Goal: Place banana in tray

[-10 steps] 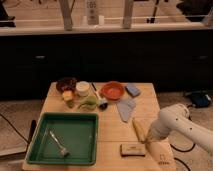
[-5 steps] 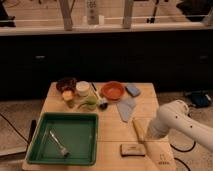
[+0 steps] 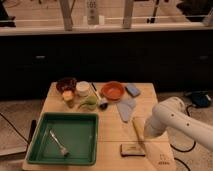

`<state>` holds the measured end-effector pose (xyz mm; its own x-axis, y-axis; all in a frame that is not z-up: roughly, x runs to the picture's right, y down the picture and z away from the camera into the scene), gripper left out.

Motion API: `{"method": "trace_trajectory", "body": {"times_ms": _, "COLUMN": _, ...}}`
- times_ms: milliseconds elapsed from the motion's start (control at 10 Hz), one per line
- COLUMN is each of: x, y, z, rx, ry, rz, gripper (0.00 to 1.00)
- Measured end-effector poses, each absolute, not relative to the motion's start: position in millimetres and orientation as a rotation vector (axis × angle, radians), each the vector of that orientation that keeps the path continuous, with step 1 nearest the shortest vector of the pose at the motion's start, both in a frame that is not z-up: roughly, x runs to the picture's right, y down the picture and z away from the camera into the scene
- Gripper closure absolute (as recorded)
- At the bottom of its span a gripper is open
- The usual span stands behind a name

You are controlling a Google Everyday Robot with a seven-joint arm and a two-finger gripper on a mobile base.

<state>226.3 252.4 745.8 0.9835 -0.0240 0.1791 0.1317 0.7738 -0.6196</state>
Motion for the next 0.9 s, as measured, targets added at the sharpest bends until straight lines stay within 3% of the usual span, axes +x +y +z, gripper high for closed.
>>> {"method": "trace_trajectory", "body": {"times_ms": 200, "x": 224.3, "y": 250.2, "z": 745.8, "rx": -0.676, "ry": -0.172, "rz": -0.06, "gripper": 0.27}}
{"method": "trace_trajectory", "body": {"times_ms": 300, "x": 225.2, "y": 249.7, "z": 746.1, "rx": -0.673, "ry": -0.171, "rz": -0.045, "gripper": 0.22}}
{"method": "trace_trajectory", "body": {"times_ms": 900, "x": 218.8, "y": 241.3, "z": 759.5, "rx": -0.67, "ry": -0.142, "rz": 0.045, "gripper": 0.2}}
